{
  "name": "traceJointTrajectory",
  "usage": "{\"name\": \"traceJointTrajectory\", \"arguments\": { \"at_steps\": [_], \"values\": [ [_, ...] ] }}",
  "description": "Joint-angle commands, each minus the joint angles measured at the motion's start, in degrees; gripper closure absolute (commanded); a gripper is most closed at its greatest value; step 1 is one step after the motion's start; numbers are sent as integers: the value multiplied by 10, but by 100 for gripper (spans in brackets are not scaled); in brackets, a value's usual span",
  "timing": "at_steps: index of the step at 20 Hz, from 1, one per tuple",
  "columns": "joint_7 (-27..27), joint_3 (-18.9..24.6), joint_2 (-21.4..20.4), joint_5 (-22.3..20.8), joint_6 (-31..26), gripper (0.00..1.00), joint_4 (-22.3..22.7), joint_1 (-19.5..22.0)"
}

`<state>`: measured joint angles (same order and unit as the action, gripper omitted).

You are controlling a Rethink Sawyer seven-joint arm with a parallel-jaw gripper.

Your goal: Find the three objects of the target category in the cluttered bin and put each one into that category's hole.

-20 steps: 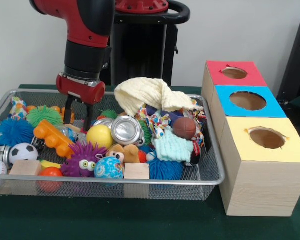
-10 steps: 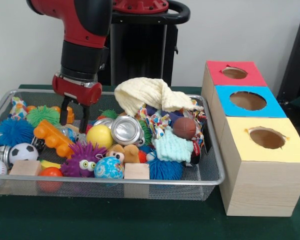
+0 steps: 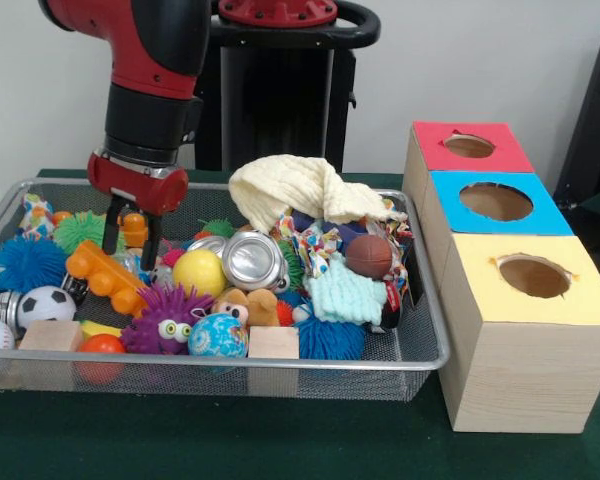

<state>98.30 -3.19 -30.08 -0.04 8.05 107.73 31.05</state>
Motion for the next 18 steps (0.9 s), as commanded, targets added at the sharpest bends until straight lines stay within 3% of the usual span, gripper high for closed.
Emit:
{"name": "traceJointTrajectory", "arguments": {
  "at_steps": [1, 18],
  "values": [
    [105, 46, 34, -6, 53, 0, -51, 16],
    [118, 46, 40, 0, 68, 0, -39, 6]
  ]
}}
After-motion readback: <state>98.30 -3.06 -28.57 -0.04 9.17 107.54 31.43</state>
